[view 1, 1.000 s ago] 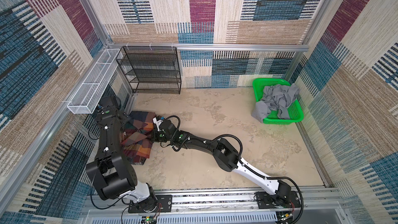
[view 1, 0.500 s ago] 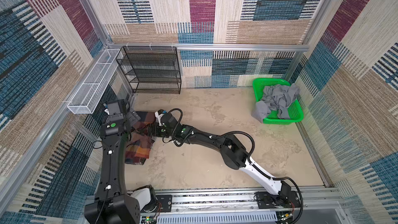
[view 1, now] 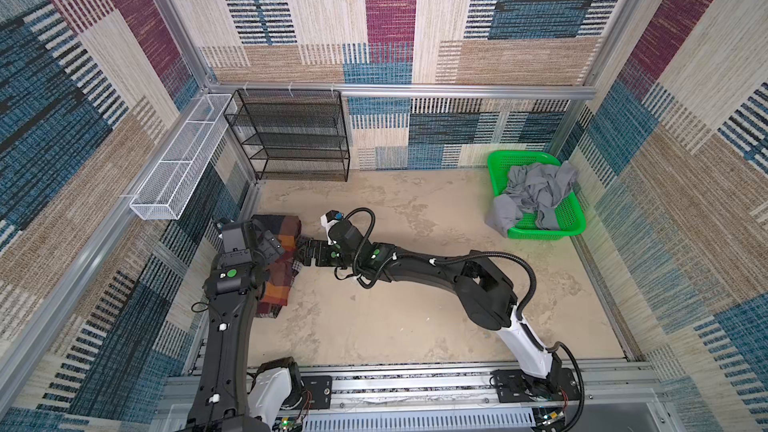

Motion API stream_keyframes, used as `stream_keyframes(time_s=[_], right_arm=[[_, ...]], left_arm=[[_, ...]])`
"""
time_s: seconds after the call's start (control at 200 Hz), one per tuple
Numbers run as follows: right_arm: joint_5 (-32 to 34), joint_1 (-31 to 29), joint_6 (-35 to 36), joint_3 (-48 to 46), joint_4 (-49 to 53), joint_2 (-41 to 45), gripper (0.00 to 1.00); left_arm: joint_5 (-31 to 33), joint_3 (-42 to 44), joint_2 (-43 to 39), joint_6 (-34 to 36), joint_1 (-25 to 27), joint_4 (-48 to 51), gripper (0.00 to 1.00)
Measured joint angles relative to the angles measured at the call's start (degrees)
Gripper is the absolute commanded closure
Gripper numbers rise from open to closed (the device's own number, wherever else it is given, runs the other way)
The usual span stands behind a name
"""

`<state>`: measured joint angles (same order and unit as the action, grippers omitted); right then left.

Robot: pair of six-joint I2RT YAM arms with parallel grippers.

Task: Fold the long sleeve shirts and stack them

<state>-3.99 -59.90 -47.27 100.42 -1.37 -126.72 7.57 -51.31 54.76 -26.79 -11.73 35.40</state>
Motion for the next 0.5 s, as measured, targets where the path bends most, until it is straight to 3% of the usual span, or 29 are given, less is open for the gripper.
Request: stream_keyframes(time_s=[0.105, 0.245, 0.391, 0.501], right_arm=[[4.5, 0.2, 4.2, -6.9, 0.2, 8.3, 0.00], [11.5, 0.2, 12.7, -13.5, -0.2, 20.0, 0.00], [18.7, 1.3, 22.1, -17.9, 0.9, 31.0, 0.00], [21.4, 5.4, 26.8, -23.2, 3.2, 39.8, 0.00]], left_arm=[[-3.6, 2.6, -2.6, 0.0, 0.5, -1.7, 0.00], [-8.1, 4.9, -5.9, 0.0, 3.1, -3.4, 0.01], [-8.2, 8.7, -10.2, 0.0, 8.7, -6.9, 0.01], [-7.8, 11.0, -11.6, 0.7, 12.5, -10.0, 0.01]])
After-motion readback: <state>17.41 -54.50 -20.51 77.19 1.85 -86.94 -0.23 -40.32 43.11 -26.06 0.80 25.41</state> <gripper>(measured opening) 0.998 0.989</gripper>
